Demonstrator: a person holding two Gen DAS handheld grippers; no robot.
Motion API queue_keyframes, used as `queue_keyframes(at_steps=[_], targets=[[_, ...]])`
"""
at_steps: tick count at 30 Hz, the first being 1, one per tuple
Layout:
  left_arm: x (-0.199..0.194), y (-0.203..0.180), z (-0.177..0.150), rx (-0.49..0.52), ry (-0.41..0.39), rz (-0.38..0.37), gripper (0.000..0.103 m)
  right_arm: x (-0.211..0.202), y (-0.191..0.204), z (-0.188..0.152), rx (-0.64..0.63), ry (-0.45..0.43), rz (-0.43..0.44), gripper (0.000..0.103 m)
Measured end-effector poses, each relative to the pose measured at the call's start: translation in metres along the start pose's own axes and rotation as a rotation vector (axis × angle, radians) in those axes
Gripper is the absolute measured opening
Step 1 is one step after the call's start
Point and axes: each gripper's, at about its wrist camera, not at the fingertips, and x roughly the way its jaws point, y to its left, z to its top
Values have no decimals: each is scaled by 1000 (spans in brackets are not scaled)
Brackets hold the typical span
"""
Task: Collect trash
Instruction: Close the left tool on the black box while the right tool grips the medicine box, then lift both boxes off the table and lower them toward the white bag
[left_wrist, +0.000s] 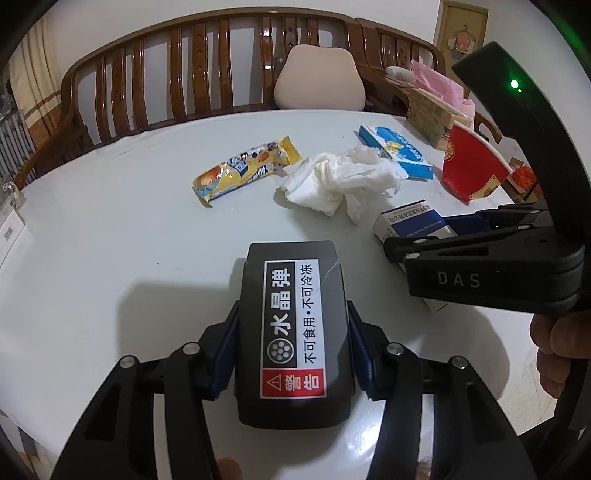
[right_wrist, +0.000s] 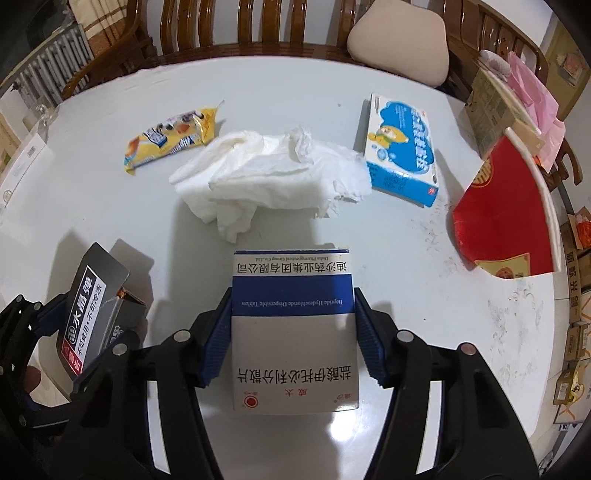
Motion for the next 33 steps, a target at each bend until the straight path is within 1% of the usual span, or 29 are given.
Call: queue_keyframes(at_steps=[3, 9, 15, 18, 22, 33], targets=[[-13, 0, 0, 1, -19, 0, 51, -15, 0, -2, 4, -29, 13, 59], [-45, -5, -6, 21, -59, 10, 51, -64, -4, -10, 25, -120, 41, 59], [-76, -13, -12, 21, -84, 10, 51, -120, -7, -33, 39, -224, 66, 59], [-96, -20, -19, 24, -97, 4, 51, -152, -9, -50, 46, -277, 83, 59], [-117, -28, -26, 34, -113, 0, 51, -181, -14, -71, 47, -323, 104, 59], [-174, -55, -54, 83, -166, -34, 51, -247, -26, -145, 60, -443, 119, 59]])
